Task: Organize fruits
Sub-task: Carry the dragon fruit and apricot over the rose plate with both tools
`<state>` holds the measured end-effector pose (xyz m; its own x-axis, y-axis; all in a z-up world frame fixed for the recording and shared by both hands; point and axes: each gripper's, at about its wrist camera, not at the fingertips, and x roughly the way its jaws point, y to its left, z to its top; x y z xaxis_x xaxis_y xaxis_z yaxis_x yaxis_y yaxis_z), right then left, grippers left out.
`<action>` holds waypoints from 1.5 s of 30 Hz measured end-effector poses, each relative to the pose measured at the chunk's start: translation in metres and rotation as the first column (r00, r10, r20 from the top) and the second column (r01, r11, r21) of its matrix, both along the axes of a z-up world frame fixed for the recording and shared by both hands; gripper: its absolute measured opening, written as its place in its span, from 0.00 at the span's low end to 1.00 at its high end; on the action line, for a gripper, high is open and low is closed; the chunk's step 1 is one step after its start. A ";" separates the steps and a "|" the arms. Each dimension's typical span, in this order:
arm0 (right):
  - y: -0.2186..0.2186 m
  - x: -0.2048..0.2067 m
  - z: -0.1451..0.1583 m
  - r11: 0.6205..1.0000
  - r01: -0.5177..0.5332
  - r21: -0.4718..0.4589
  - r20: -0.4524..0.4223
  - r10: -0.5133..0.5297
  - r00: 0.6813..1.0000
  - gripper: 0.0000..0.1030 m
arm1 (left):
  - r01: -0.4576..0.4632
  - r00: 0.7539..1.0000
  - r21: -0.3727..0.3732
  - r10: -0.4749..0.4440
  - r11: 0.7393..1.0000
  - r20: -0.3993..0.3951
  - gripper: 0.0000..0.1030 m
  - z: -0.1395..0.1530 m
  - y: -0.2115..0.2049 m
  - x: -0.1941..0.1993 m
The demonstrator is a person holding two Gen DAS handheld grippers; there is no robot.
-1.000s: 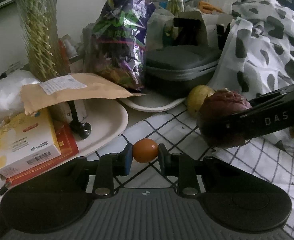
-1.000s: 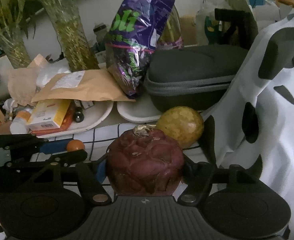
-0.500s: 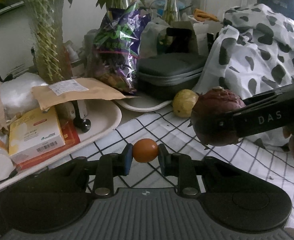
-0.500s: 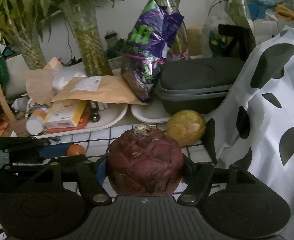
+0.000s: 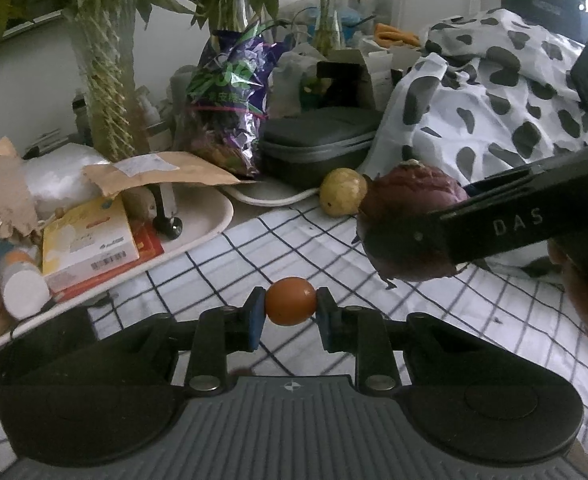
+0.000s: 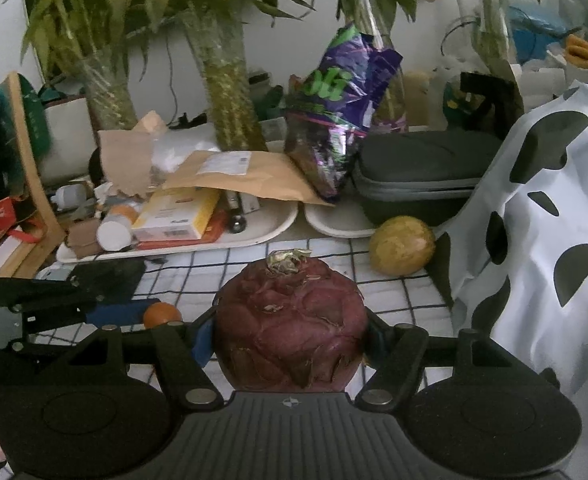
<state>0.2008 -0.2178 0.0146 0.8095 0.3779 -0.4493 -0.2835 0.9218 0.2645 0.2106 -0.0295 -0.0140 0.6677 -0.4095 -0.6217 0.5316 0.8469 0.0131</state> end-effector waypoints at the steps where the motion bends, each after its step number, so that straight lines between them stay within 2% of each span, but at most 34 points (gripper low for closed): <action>1: 0.001 -0.003 0.001 1.000 -0.004 0.001 0.002 0.004 1.000 0.70 | 0.000 1.000 0.001 0.000 1.000 0.000 0.25 0.001 0.001 -0.005; 12: 0.003 -0.043 0.004 1.000 -0.025 0.013 0.017 0.025 1.000 0.70 | 0.000 1.000 -0.007 0.000 1.000 0.004 0.25 0.012 0.002 -0.052; 25: 0.004 -0.087 -0.001 0.999 -0.051 -0.012 0.025 0.051 0.998 0.70 | -0.005 0.999 -0.033 0.004 0.999 -0.042 0.25 0.002 0.002 -0.093; 28: 0.005 -0.095 -0.003 0.998 -0.060 -0.018 0.021 0.061 0.998 0.70 | -0.005 0.998 -0.040 0.003 0.999 -0.055 0.25 0.002 0.003 -0.098; 32: 0.007 -0.105 -0.005 0.997 -0.074 -0.028 0.017 0.074 0.997 0.70 | -0.011 0.994 -0.085 0.002 0.996 -0.106 0.25 -0.003 0.008 -0.099; 38: 0.009 -0.116 -0.010 0.995 -0.084 -0.048 0.002 0.084 0.996 0.70 | -0.007 0.984 -0.084 -0.008 0.996 -0.180 0.26 -0.017 0.008 -0.098; 45: 0.012 -0.119 -0.012 0.993 -0.099 -0.060 -0.002 0.099 0.995 0.70 | -0.031 0.977 -0.102 0.009 0.994 -0.215 0.26 -0.023 0.012 -0.096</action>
